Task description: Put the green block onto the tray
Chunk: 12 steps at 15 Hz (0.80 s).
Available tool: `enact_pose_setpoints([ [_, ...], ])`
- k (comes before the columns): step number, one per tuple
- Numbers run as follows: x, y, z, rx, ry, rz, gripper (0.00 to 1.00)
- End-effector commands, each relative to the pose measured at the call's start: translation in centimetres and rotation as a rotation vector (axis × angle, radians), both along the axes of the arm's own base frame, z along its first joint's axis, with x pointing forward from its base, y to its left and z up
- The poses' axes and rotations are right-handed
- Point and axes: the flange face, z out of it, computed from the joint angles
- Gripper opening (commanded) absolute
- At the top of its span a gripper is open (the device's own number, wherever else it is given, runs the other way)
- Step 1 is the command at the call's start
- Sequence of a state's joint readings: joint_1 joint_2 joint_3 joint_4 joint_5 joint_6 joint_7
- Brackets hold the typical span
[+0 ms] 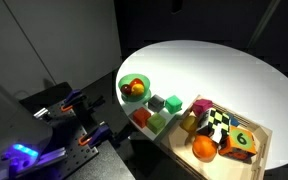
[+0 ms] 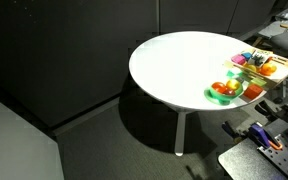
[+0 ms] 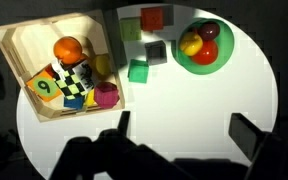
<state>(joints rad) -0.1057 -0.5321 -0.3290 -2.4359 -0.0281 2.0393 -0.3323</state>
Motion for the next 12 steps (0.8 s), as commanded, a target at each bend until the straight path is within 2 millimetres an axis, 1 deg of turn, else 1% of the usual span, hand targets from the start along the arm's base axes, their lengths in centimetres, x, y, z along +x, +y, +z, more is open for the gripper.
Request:
enact_pose_setpoints([
  [1,2.7,0.6,-1.5,-0.035,-0.025,-0.037,1.00],
  [6,6.0,1.8,-4.2,-0.077,-0.015,-0.065,1.00],
  [10,7.8,2.6,-6.5,-0.092,0.038,-0.094,1.00],
  [12,8.4,2.8,-7.3,-0.096,0.057,-0.106,1.00],
])
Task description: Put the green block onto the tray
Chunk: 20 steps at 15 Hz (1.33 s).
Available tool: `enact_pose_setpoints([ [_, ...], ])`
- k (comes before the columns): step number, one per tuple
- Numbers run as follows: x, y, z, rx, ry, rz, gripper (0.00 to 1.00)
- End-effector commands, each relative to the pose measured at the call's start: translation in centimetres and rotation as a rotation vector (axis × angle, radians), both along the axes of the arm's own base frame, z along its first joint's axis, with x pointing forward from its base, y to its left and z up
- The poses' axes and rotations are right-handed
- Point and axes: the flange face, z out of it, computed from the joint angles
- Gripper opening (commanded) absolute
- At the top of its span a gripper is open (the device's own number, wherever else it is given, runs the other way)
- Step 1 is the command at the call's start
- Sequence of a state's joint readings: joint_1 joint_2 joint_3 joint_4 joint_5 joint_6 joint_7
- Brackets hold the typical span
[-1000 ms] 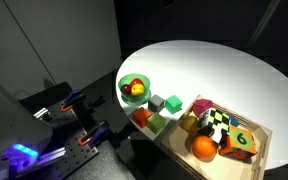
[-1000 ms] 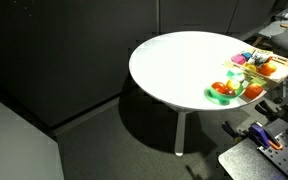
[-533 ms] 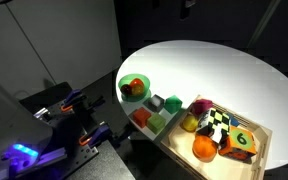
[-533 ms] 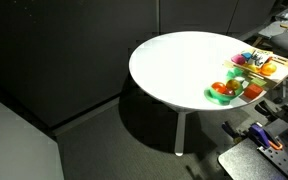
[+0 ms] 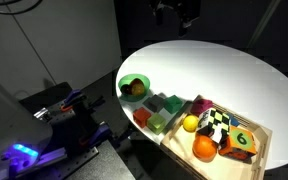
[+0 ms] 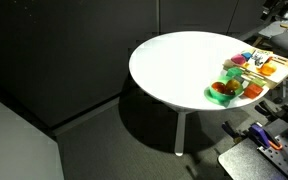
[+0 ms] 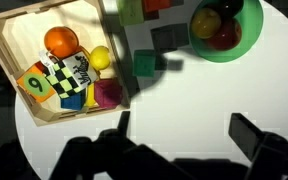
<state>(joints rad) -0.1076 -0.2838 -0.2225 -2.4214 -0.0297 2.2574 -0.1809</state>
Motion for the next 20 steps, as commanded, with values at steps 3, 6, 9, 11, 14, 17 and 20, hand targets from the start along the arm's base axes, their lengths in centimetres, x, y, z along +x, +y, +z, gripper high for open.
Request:
enact_pose_setpoints([
  [3,1.0,0.3,-1.0,-0.002,0.026,-0.015,1.00],
  [6,1.4,0.4,-1.2,-0.004,0.030,-0.019,1.00],
  [9,1.4,0.3,-1.1,-0.005,0.028,-0.021,1.00],
  [11,1.4,0.3,-1.0,-0.005,0.027,-0.022,1.00],
  [14,2.1,0.0,-2.0,0.008,0.048,-0.018,1.00],
  [17,2.8,-0.2,-3.9,0.012,0.074,-0.002,1.00],
  [20,3.4,-0.2,-5.8,0.011,0.103,0.002,1.00],
])
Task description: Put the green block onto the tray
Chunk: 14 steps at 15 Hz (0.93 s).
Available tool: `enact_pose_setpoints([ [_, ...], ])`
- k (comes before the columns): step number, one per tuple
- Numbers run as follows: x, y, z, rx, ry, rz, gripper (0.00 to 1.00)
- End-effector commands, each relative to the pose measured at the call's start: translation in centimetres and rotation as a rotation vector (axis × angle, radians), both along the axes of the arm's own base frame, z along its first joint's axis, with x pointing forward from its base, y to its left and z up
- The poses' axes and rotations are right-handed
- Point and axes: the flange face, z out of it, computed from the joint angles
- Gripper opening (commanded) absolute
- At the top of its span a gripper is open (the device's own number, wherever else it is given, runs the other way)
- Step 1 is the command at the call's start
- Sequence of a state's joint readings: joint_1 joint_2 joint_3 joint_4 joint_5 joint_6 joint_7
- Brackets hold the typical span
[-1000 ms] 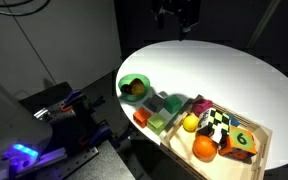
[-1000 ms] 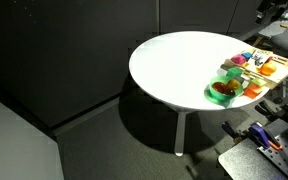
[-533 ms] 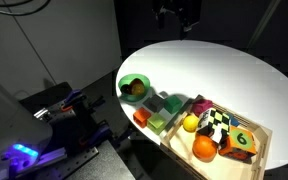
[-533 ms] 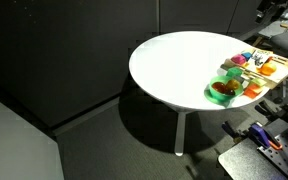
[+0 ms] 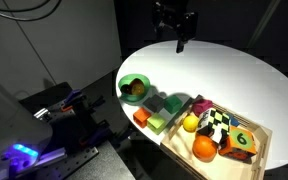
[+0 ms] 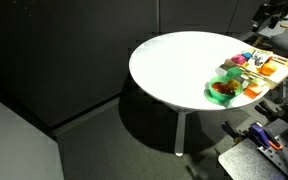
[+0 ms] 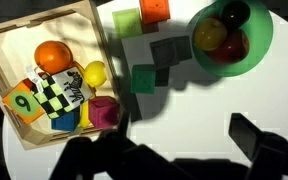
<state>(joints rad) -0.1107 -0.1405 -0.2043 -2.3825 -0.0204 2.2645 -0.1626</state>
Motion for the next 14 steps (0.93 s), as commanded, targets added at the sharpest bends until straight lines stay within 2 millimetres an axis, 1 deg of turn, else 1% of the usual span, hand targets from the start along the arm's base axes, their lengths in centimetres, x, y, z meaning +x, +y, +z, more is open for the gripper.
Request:
enact_pose_setpoints([
  [1,1.5,-0.4,-1.7,0.001,0.010,0.012,1.00],
  [5,2.7,-0.5,-4.3,-0.008,0.002,0.011,1.00],
  [14,6.1,-0.2,-9.9,0.020,-0.021,-0.096,1.00],
])
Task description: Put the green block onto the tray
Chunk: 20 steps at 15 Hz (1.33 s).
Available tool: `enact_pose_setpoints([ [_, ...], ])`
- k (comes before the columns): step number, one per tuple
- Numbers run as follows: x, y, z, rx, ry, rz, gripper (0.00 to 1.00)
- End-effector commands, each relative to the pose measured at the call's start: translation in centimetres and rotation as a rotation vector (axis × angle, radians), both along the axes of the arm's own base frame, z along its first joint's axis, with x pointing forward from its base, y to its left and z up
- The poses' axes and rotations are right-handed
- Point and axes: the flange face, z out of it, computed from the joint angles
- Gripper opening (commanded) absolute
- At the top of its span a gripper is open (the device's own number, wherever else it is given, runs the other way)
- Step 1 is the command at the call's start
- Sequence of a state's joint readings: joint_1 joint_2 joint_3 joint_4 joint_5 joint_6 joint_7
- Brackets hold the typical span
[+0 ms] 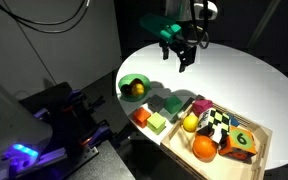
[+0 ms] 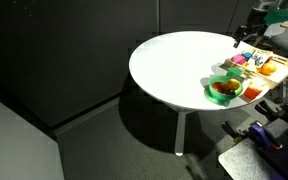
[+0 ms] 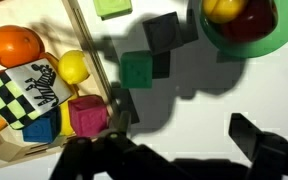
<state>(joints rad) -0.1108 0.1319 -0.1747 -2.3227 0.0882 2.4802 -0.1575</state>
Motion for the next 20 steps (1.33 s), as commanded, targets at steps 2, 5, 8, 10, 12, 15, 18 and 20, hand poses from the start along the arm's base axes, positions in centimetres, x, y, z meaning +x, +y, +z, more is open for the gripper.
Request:
enact_pose_setpoints([
  [2,2.4,-0.7,-2.0,-0.015,0.004,-0.054,1.00],
  [5,3.4,-1.2,-3.9,-0.041,0.030,-0.077,1.00],
  [8,4.3,-1.5,-5.8,-0.062,0.057,-0.098,1.00],
  [10,4.7,-1.8,-7.1,-0.075,0.079,-0.108,1.00],
  [12,4.9,-2.3,-8.2,-0.088,0.096,-0.116,1.00],
  [15,5.2,-3.0,-9.8,-0.105,0.122,-0.131,1.00],
  [18,5.3,-3.5,-11.3,-0.109,0.146,-0.134,1.00],
  [20,5.1,-3.7,-12.2,-0.107,0.163,-0.130,1.00],
])
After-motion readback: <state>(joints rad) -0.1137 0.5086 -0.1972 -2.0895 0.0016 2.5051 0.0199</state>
